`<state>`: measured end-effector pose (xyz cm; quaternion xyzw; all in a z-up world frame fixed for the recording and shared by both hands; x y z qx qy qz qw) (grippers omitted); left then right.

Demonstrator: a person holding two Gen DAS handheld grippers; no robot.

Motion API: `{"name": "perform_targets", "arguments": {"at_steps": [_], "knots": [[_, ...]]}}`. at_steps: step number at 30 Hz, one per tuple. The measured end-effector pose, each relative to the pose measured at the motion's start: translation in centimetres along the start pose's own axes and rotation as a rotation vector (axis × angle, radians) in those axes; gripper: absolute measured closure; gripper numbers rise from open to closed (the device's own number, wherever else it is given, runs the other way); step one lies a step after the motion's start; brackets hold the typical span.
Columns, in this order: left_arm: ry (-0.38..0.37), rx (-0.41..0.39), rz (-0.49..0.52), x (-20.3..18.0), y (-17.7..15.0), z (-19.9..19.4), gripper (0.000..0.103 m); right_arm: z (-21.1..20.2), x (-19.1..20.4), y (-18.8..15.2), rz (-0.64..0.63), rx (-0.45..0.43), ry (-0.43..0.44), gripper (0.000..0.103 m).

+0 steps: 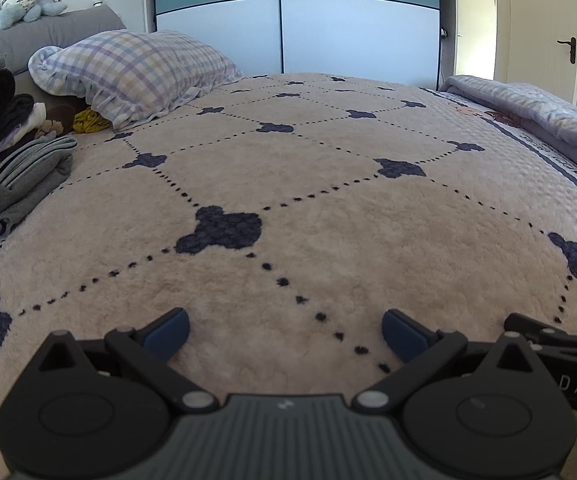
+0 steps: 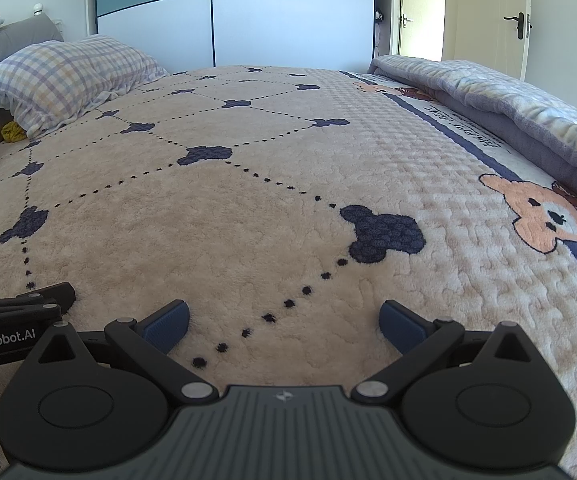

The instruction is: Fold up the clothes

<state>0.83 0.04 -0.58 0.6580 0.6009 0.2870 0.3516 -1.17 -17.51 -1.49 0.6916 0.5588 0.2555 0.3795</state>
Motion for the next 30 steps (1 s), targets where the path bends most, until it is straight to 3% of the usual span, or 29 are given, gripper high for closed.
{"name": "perform_targets", "arguments": {"at_steps": [30], "knots": [[-0.008,0.006,-0.010,0.20,-0.04,0.03,0.000,0.18,-0.21,0.03,0.007,0.004,0.006,0.000]]}}
Point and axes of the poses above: each gripper's, at about its wrist camera, not at the fingertips, and z roughly the way its jaws point, x to its left, y to its top, the point moved 1 cm from there along z, roughly the way its jaws point, and after that the axes turned 8 degrees about -y, right-handed, at the moved point
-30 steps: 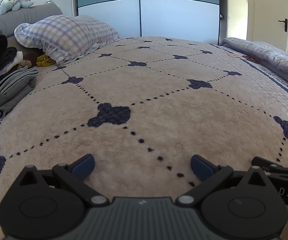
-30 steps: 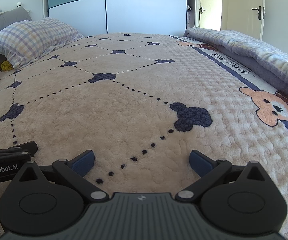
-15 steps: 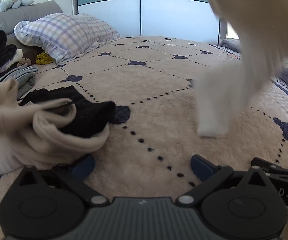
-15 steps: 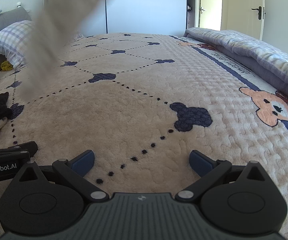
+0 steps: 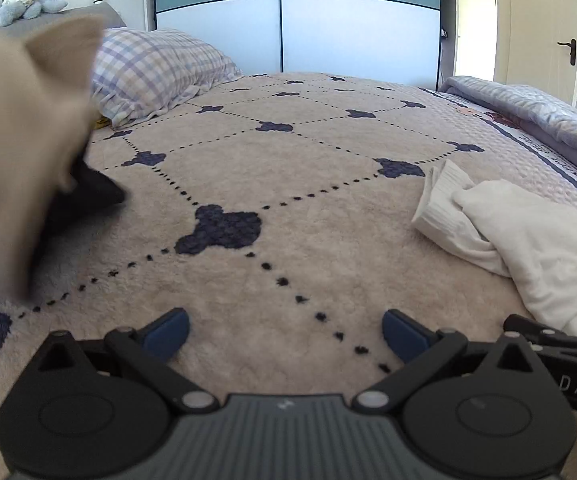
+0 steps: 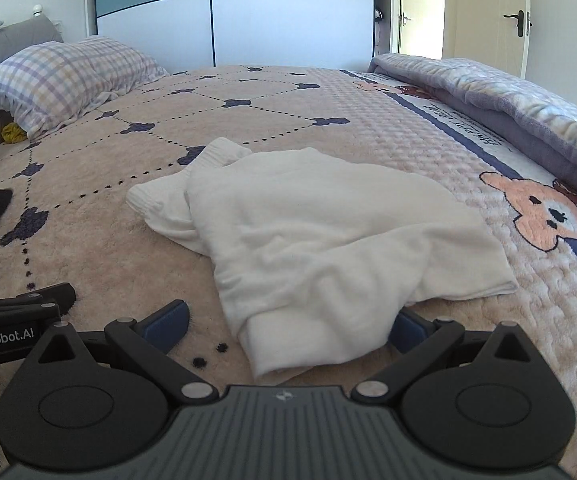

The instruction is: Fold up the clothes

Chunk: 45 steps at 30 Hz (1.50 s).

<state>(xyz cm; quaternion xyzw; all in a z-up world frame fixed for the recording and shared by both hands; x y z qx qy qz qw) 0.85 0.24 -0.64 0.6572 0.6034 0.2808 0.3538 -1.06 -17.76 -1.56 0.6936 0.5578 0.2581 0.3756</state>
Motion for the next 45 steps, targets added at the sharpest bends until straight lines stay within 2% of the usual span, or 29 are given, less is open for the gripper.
{"name": "perform_targets", "arguments": {"at_steps": [29,33,35,37,38,40,43,45], "knots": [[0.009,-0.006,0.006,-0.4,0.0,0.0,0.000,0.0,-0.3,0.1,0.009,-0.002,0.009,0.000],[0.003,0.018,-0.003,-0.3,0.4,-0.1,0.000,0.5,-0.9,1.2,-0.046,0.037,0.077,0.000],[-0.011,0.058,-0.004,-0.1,1.0,0.0,0.000,1.3,-1.6,2.2,-0.100,0.091,0.152,0.000],[-0.031,0.087,-0.031,0.2,1.6,0.0,0.000,1.4,-2.8,3.0,-0.063,0.130,0.187,0.000],[-0.052,0.068,-0.052,0.3,1.8,-0.3,0.000,1.2,-3.3,3.4,-0.033,0.136,0.193,0.000],[-0.097,0.017,-0.094,0.3,1.9,-0.8,0.000,0.1,-3.8,4.3,-0.038,0.094,0.191,0.000],[-0.184,0.002,-0.033,-1.3,1.9,-1.1,0.000,-1.6,-3.4,4.9,-0.178,-0.029,0.105,0.000],[-0.179,0.009,0.037,-2.5,1.7,-0.9,0.000,-2.0,-2.6,4.6,-0.294,-0.080,0.058,0.000]]}}
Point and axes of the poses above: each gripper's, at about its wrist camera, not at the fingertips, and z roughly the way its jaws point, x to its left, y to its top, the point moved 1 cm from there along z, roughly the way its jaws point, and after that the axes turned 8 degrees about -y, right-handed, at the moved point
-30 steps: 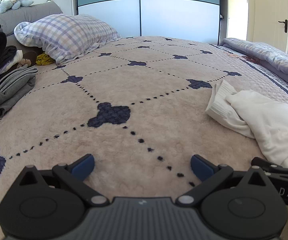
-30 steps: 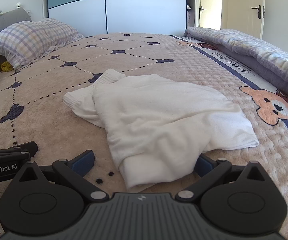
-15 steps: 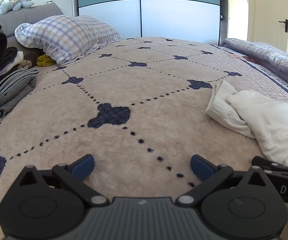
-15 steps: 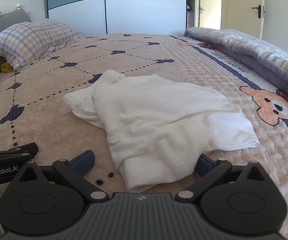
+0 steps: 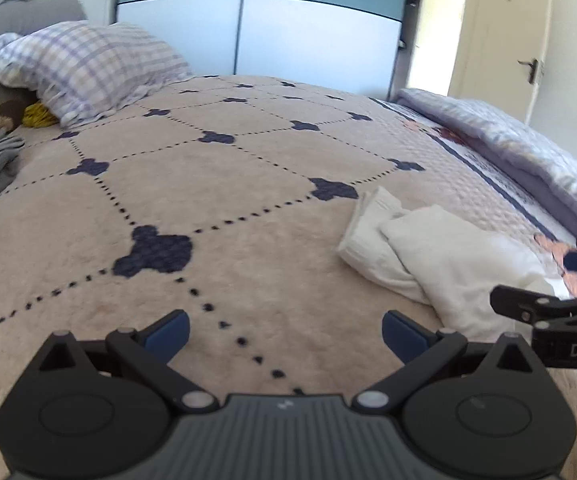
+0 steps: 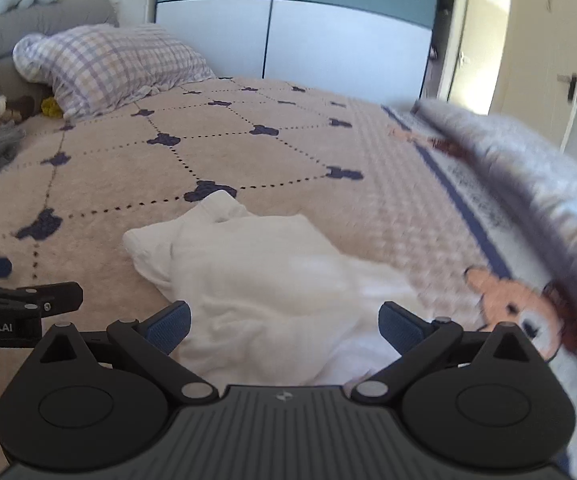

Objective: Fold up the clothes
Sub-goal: 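Grasp the white garment's waistband with the right gripper and lift it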

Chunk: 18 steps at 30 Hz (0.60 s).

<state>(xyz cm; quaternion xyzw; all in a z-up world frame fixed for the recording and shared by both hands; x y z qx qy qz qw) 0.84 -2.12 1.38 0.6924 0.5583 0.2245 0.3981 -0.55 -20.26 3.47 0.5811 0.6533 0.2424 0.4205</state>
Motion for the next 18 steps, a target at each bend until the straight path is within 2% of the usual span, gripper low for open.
{"name": "perform_targets", "arguments": {"at_steps": [2,4,6,8,9,10,11,12,15,18], "knots": [[0.021,0.006,0.061,-0.7,-0.2,0.5,0.000,-0.1,0.7,-0.2,-0.070,-0.013,0.030,0.002],[0.015,0.011,0.069,-0.4,0.1,0.8,0.001,-0.1,0.9,-0.2,-0.096,-0.011,0.096,0.010],[0.018,0.012,0.068,0.2,0.5,1.0,0.000,0.0,2.0,-0.5,-0.148,-0.013,0.123,0.015],[0.016,0.002,0.045,0.8,0.7,0.9,0.000,0.9,2.8,-1.1,-0.198,0.020,0.123,0.028],[0.014,-0.003,0.032,1.1,0.9,0.7,0.000,1.4,3.0,-1.5,-0.215,0.039,0.116,0.046],[0.013,-0.008,0.026,1.3,1.0,0.6,0.001,1.6,2.9,-1.5,-0.211,0.051,0.111,0.050],[0.009,-0.010,0.032,1.3,1.0,0.5,0.001,1.6,2.4,-1.2,-0.183,0.055,0.108,0.062],[0.004,-0.011,0.040,1.3,1.0,0.3,0.001,1.5,1.7,-0.8,-0.155,0.052,0.098,0.082],[-0.020,-0.017,0.073,0.6,1.1,0.3,0.001,-0.5,-1.8,0.8,-0.002,-0.027,0.092,0.082],[-0.047,-0.026,0.082,0.2,1.2,0.1,0.001,-2.0,-8.3,1.4,0.318,-0.084,0.109,0.082]]}}
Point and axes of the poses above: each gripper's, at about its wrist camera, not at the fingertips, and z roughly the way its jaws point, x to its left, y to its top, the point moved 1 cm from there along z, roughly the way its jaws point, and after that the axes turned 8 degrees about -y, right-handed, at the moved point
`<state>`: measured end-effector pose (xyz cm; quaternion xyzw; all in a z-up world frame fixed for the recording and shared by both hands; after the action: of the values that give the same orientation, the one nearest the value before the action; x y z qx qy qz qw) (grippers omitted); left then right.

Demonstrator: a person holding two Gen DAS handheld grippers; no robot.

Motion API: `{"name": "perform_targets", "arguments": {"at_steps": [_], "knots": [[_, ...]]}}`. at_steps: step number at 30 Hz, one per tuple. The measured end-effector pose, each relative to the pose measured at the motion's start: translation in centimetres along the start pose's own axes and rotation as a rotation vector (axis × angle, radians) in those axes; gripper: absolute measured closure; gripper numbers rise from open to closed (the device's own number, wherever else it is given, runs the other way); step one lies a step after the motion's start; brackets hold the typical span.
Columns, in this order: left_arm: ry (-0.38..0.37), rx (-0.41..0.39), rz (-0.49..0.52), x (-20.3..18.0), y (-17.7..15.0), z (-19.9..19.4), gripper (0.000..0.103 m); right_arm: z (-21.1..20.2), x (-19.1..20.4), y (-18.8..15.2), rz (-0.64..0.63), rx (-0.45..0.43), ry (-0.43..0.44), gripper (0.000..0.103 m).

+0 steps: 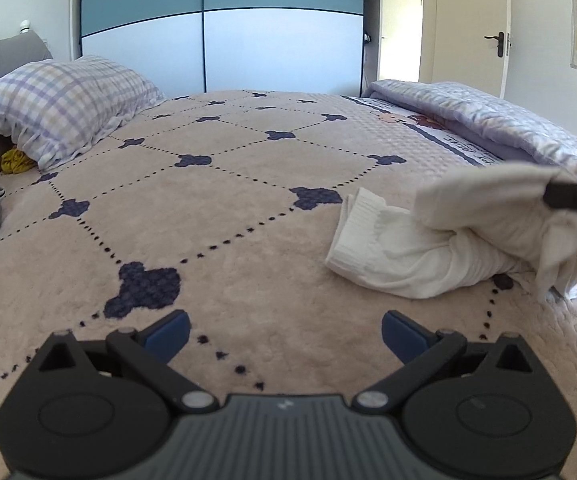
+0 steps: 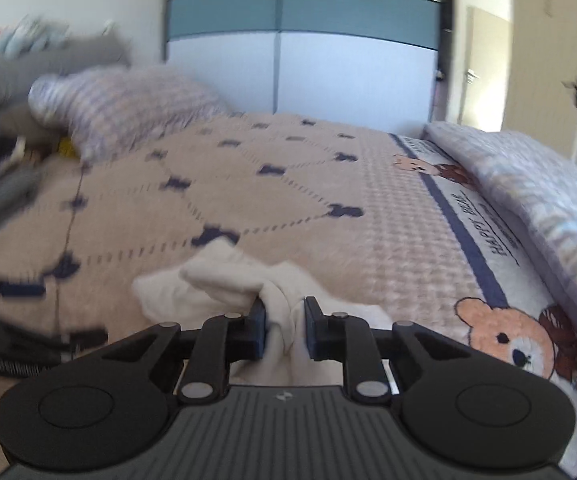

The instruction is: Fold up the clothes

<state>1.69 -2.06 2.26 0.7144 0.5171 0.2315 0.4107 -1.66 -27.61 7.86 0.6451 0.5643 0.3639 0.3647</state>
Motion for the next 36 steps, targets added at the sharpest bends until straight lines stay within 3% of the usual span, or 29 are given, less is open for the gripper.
{"name": "perform_targets", "arguments": {"at_steps": [2,4,6,8,9,11,13,15,17,23,29,30,31,33,36], "knots": [[-0.011,-0.005,0.003,-0.1,0.0,-0.1,0.001,-0.4,-5.1,0.4,0.235,-0.023,-0.071,0.082],[-0.008,-0.001,-0.001,-0.1,0.0,0.0,0.000,-0.6,-10.0,-0.3,0.417,-0.025,-0.232,0.082],[-0.011,0.009,-0.010,-0.2,-0.1,0.2,0.000,-0.7,-13.9,-1.6,0.545,0.003,-0.437,0.078],[-0.013,0.019,-0.015,-0.2,-0.2,0.4,0.000,-0.9,-15.9,-2.4,0.618,0.031,-0.494,0.078],[-0.015,0.022,-0.013,-0.3,-0.3,0.5,0.000,-1.1,-16.3,-2.5,0.637,0.028,-0.484,0.077],[-0.013,0.023,-0.004,-0.5,-0.4,0.5,0.000,-0.9,-14.5,-1.8,0.556,0.001,-0.398,0.067],[-0.010,0.026,0.001,-0.6,-0.4,0.5,0.000,-0.4,-11.7,-0.9,0.425,-0.011,-0.287,0.042],[-0.007,0.028,0.005,-0.7,-0.5,0.6,0.000,0.9,-7.9,-0.6,0.263,0.026,-0.134,0.032],[-0.004,0.031,0.010,-0.7,-0.5,0.6,0.000,2.3,-3.9,-1.0,0.105,0.070,-0.018,0.032],[-0.001,0.026,0.006,-0.2,-0.3,0.2,0.000,5.4,5.3,-2.7,-0.327,0.028,0.067,0.032],[0.002,0.050,-0.025,0.8,-0.2,0.3,0.000,7.7,8.1,-4.9,-0.497,0.067,0.096,0.045],[0.002,0.052,-0.030,0.9,-0.2,0.3,0.000,7.7,8.1,-4.9,-0.494,0.060,0.086,0.067],[0.002,0.054,-0.034,1.0,-0.1,0.3,0.000,7.6,8.0,-4.7,-0.480,0.055,0.070,0.100],[-0.006,0.046,-0.044,1.2,0.0,0.0,0.000,7.1,7.4,-3.9,-0.428,0.030,0.053,0.099],[-0.023,0.029,-0.062,1.4,0.3,-0.3,0.001,4.5,6.9,-2.0,-0.327,-0.038,0.110,0.099]]}}
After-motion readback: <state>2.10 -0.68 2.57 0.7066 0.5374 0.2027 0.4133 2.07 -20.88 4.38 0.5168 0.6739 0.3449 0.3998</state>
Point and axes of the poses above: each gripper's, at about its wrist camera, not at the fingertips, and z roughly the way its jaws point, x to its left, y to its top, the point moved 1 cm from there along z, roughly the way its jaws point, and after that the axes turned 8 degrees about -y, right-handed, at the moved point
